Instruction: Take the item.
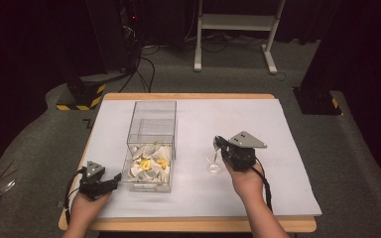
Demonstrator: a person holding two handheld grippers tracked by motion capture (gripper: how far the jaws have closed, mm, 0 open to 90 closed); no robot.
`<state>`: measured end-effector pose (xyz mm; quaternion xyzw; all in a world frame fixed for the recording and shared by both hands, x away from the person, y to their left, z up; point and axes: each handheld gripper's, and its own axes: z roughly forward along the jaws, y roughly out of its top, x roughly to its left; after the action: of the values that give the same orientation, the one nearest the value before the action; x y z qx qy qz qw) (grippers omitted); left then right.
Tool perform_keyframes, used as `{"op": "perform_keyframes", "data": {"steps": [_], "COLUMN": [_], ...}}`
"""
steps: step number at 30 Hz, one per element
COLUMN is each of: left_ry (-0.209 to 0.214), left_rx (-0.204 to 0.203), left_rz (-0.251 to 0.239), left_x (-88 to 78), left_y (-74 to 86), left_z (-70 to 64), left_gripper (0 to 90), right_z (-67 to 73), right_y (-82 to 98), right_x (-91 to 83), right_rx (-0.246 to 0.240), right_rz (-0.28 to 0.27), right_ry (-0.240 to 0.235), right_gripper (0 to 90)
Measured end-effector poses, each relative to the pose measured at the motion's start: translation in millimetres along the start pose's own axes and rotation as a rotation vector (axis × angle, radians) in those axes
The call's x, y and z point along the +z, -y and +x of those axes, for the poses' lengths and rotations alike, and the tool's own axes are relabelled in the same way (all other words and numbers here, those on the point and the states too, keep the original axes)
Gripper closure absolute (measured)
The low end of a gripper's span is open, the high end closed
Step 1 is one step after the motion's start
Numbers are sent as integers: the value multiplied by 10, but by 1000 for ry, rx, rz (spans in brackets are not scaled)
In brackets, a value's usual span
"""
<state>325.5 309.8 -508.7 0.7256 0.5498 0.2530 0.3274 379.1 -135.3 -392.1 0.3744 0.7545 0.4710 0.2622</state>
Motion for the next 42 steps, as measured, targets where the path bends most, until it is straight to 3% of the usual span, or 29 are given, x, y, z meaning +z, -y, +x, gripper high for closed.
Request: {"op": "perform_keyframes", "data": {"steps": [22,42], "left_ry": [0,0], "left_rx": [0,0], "left_rz": [0,0], "left_x": [0,0], "left_y": [0,0], "left_z": [-1,0], "left_gripper": [309,309], "right_z": [-6,15], "right_y": [339,317], "right_x": [122,37], "right_rx": [23,30], "right_rz": [64,55], "right_ry": [-1,-1], "right_gripper": [844,715]}}
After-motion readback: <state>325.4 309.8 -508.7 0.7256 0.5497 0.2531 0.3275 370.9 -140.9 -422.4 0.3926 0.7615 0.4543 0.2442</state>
